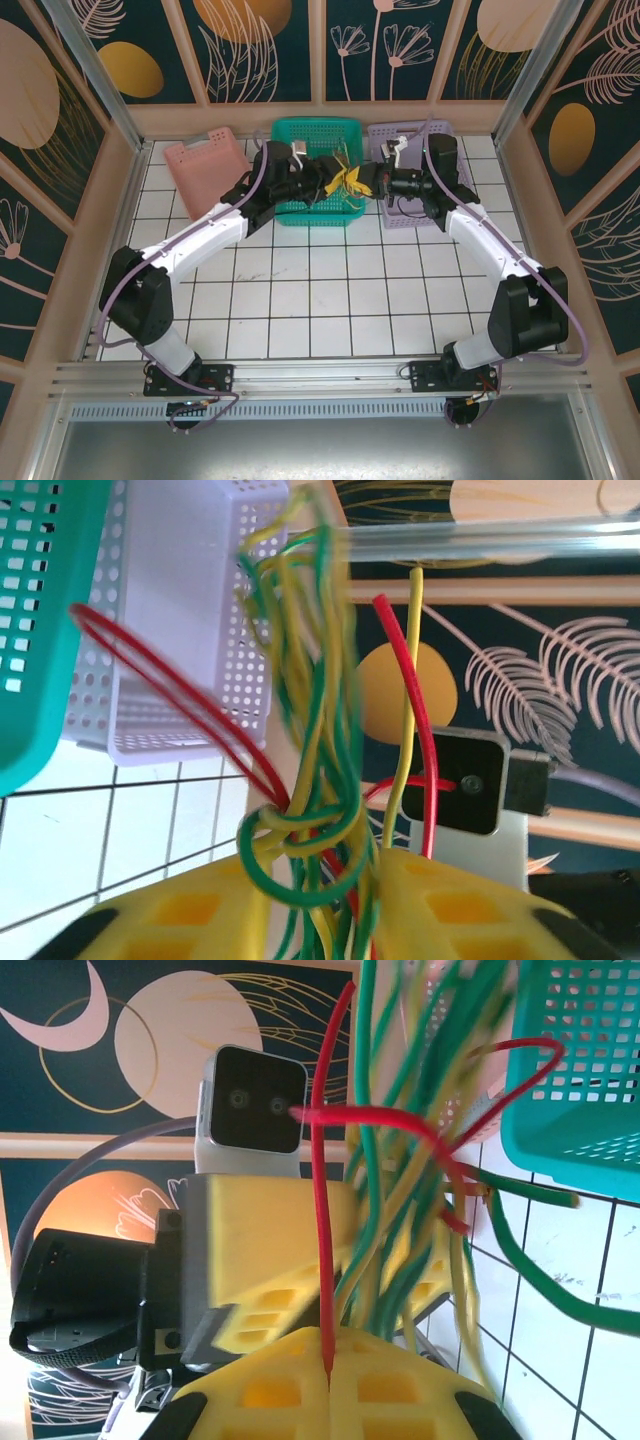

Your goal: Untangle the cables

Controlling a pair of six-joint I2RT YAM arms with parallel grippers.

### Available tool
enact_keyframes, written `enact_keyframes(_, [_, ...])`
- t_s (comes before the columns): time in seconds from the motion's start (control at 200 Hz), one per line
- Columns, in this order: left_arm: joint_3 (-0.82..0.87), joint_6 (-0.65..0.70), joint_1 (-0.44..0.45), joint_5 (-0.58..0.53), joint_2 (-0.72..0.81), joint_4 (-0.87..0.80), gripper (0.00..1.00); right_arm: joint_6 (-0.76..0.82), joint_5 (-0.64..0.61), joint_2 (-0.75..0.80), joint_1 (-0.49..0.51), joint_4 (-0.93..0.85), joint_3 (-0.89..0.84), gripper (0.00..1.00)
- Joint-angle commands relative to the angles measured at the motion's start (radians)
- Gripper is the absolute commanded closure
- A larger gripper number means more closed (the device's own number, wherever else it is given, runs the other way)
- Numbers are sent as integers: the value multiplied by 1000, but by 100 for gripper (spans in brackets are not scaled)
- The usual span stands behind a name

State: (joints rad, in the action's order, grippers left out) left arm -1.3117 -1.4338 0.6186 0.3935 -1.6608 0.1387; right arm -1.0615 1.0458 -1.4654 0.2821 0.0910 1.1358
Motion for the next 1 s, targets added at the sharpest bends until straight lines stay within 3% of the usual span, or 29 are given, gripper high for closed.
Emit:
enact_keyframes(0.0, [-43,39,0,-39,-18,-4,79,3,47,16,-3,5,4,100])
enact_keyframes(0.1, [-36,55,0,-91,1,-27,100,108,20,12,-3,-145,46,100])
enact_keyframes(0.25, [5,62,-2,-186,68,-68,100,261,-92,19,-6,-357,95,100])
enact_keyframes(0.41, [51,91,-6,-283,150,-149,100,312,-238,73,-27,-422,79,100])
enact_keyframes(0.561, [112,104,-16,-301,208,-180,100,336,-354,120,-47,-440,68,100])
enact_keyframes(0.766, [197,97,-24,-353,294,-195,100,353,-442,166,-62,-430,47,100])
enact_keyframes(0.996, [216,84,-27,-376,318,-199,100,393,-447,166,-47,-457,24,100])
